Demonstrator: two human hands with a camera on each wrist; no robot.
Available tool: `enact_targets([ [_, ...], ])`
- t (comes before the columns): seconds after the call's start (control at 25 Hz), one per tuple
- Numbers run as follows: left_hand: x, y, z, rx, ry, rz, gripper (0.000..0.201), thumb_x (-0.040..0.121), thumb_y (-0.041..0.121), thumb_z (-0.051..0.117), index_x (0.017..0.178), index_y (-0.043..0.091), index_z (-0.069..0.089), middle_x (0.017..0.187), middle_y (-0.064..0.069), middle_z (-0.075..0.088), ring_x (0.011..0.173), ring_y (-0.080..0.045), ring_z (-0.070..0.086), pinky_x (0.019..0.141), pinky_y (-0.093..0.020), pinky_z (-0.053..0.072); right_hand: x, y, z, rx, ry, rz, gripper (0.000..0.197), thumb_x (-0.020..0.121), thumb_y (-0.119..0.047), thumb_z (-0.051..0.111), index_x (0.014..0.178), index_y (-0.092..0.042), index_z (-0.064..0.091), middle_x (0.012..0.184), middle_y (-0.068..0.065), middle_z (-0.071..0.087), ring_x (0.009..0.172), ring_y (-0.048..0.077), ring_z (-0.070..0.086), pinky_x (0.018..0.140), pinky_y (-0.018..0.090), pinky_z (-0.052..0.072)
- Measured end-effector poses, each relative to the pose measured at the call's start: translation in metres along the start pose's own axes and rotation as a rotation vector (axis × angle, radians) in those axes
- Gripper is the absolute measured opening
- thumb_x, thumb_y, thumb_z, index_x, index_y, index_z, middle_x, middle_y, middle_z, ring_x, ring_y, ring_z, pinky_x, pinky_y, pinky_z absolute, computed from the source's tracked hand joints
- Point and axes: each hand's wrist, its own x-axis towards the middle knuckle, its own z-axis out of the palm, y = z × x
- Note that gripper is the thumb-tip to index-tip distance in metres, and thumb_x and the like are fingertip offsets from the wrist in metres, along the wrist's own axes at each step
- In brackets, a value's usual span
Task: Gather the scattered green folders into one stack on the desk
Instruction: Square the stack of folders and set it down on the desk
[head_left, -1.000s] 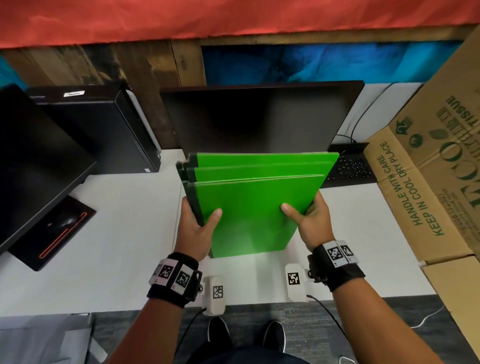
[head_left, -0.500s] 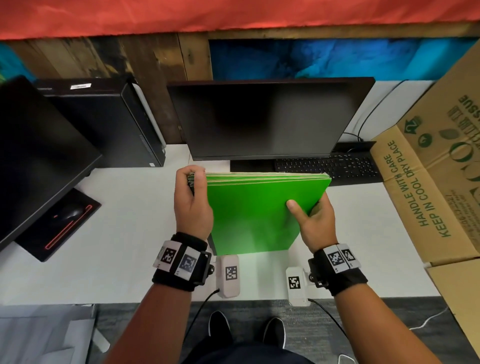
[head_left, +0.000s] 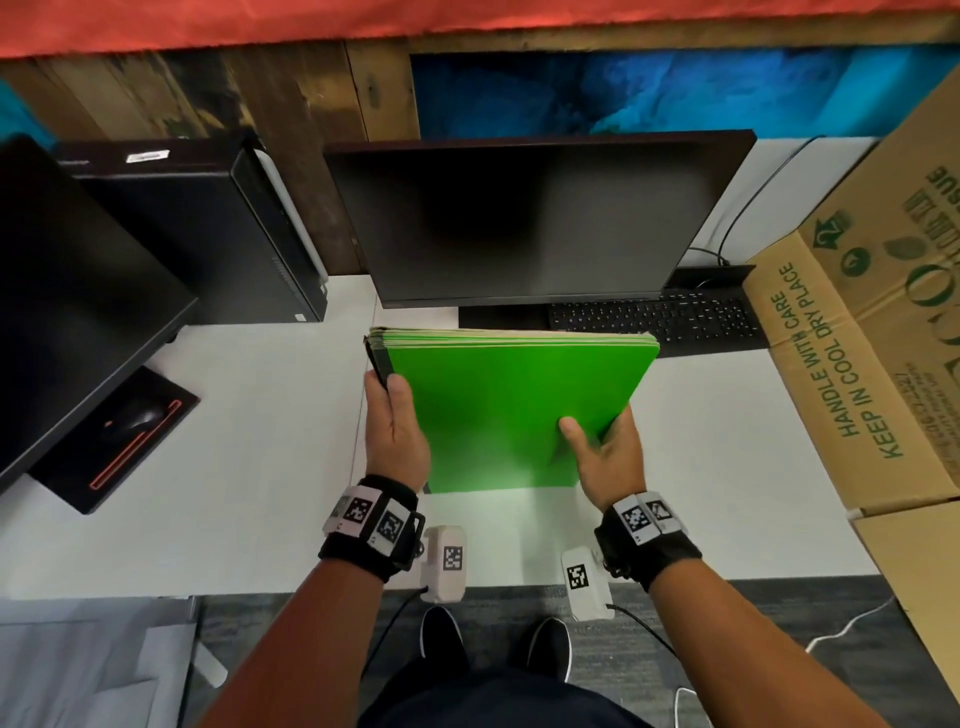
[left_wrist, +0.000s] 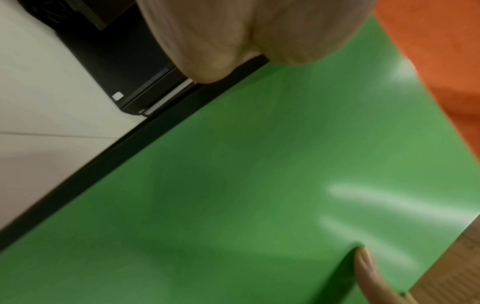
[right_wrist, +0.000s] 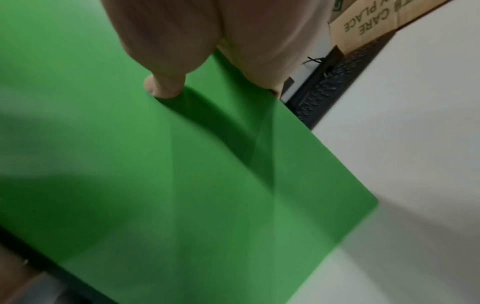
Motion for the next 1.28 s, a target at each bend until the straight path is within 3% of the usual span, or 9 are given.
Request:
enact_targets([
  [0.08,-0.003,-0.019,0.000,0.056,-0.064,-0.055,0.045,0.109,0.021,0.025,0.150,0.003,0.029,0.115,0.018,0.043,0.095,0.017,0.045,0.074,0.011,0.023,-0.005,0.013,0.002,-0.060,-0.012,0.048,0.056,0.085,-0.014,0.068,0.135,-0.010,0.044,0.122,-0.001,0.060,0.107,0.003,0.060,0.102,0.028,0.046],
  [0.12,-0.004,-0.033,-0.001,0.063,-0.092,-0.075,0.042,0.108,0.024,0.026,0.146,0.008,0.034,0.108,0.020,0.042,0.087,0.020,0.044,0.076,0.007,0.029,-0.005,0.017,0.003,-0.071,-0.017,0.062,0.056,0.086,-0.015,0.068,0.136,-0.011,0.043,0.123,-0.001,0.059,0.107,0.005,0.059,0.101,0.021,0.045],
  [0.2,-0.006,-0.056,-0.005,0.112,-0.132,-0.103,0.027,0.104,0.037,0.030,0.127,0.033,0.042,0.103,0.016,0.044,0.087,0.016,0.047,0.090,-0.018,0.041,-0.001,0.019,0.008,-0.081,-0.007,0.076,0.055,0.086,-0.015,0.067,0.135,-0.011,0.042,0.122,-0.002,0.058,0.108,0.006,0.058,0.095,0.011,0.044],
  [0.28,0.000,-0.074,-0.012,0.244,-0.179,-0.070,0.032,0.097,0.043,0.033,0.127,0.035,0.042,0.121,0.002,0.050,0.104,-0.004,0.051,0.104,-0.040,0.042,0.006,0.014,0.013,-0.074,0.018,0.071,0.052,0.086,-0.014,0.068,0.132,-0.010,0.044,0.119,0.000,0.060,0.104,0.009,0.060,0.095,0.020,0.046],
  [0.4,0.015,-0.080,-0.030,0.280,-0.159,-0.031,0.050,0.101,0.031,0.039,0.147,0.013,0.040,0.142,-0.002,0.051,0.130,-0.020,0.049,0.111,-0.030,0.037,0.015,0.001,0.035,-0.137,0.027,0.090,0.046,0.085,-0.021,0.069,0.123,-0.006,0.047,0.108,0.002,0.062,0.099,0.019,0.060,0.090,0.032,0.048],
  [0.56,0.042,-0.088,-0.086,0.374,-0.038,-0.107,0.059,0.104,0.025,0.045,0.158,0.012,0.025,0.157,-0.009,0.042,0.144,-0.025,0.040,0.116,-0.028,0.029,0.004,-0.010,0.095,-0.237,-0.031,0.182,0.049,0.086,-0.033,0.067,0.121,-0.005,0.047,0.113,0.015,0.067,0.102,0.030,0.064,0.085,0.032,0.046],
  [0.68,0.061,-0.111,-0.137,0.399,0.122,-0.318,0.063,0.100,0.029,0.053,0.156,0.012,0.028,0.140,-0.018,0.057,0.134,-0.036,0.051,0.109,-0.038,0.040,-0.010,-0.007,0.158,-0.306,-0.167,0.329,0.050,0.089,-0.034,0.062,0.124,-0.004,0.041,0.118,0.020,0.065,0.107,0.036,0.063,0.085,0.033,0.046],
  [0.8,0.078,-0.136,-0.176,0.409,0.303,-0.452,0.042,0.095,0.027,0.062,0.129,0.005,0.052,0.118,-0.019,0.068,0.112,-0.039,0.064,0.092,-0.040,0.048,-0.021,0.005,0.216,-0.392,-0.279,0.447,0.052,0.093,-0.033,0.055,0.130,-0.001,0.036,0.122,0.024,0.062,0.111,0.040,0.061,0.089,0.037,0.045],
  [1.28,0.172,-0.220,-0.244,0.456,0.383,-0.580,0.035,0.091,0.016,0.062,0.125,0.008,0.067,0.123,-0.020,0.071,0.117,-0.037,0.064,0.101,-0.039,0.049,-0.004,0.058,0.347,-0.613,-0.412,0.607,0.045,0.091,-0.026,0.054,0.126,0.001,0.052,0.131,0.024,0.055,0.118,0.038,0.057,0.095,0.038,0.045],
])
